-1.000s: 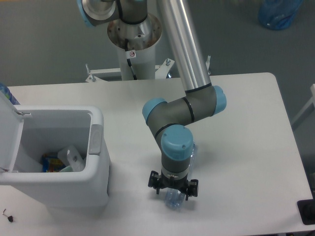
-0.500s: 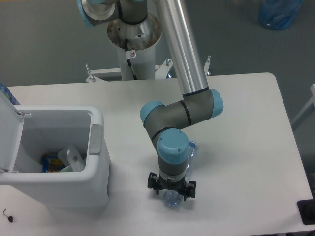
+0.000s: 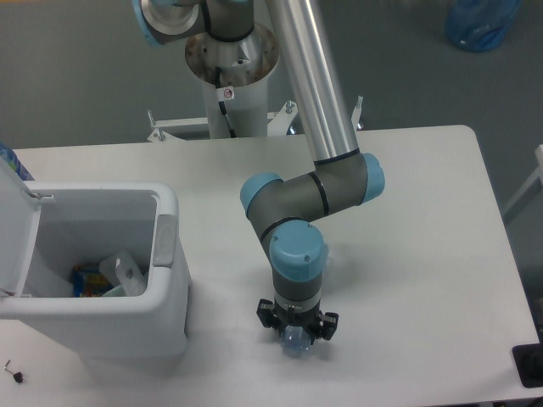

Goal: Place the trash in the trash can
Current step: 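Lower the gripper around the bottle's cap end and close, then lift the bottle and carry it over the trash bin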

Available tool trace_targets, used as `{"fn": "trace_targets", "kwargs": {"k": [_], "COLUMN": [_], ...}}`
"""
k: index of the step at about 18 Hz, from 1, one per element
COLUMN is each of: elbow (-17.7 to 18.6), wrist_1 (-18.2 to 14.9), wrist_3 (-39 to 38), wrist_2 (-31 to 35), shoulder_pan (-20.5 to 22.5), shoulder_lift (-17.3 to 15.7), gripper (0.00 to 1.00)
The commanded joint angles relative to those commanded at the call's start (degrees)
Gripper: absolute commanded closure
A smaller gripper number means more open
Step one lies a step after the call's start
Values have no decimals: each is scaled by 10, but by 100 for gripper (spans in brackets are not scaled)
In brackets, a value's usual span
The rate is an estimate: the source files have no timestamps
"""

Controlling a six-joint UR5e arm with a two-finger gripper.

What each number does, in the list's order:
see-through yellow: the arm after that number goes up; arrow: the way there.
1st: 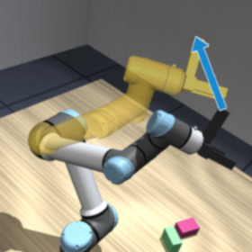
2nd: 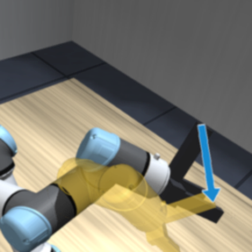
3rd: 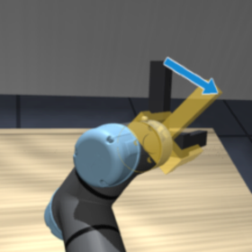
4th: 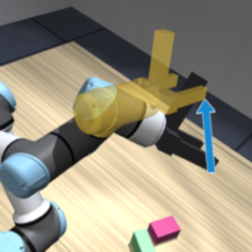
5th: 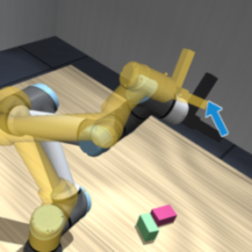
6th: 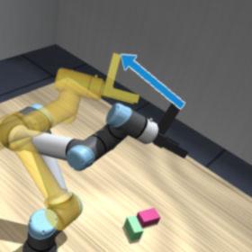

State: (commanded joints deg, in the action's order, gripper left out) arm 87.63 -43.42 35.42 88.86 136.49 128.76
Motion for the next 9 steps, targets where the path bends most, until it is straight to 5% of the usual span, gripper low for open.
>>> {"fn": "trace_targets", "kwargs": {"k": [9], "elbow": [-1], "wrist_1": [-1], "wrist_3": [-1], "wrist_2": [-1], "shoulder_pan": [0], "shoulder_lift": [-22], "gripper": [49]}}
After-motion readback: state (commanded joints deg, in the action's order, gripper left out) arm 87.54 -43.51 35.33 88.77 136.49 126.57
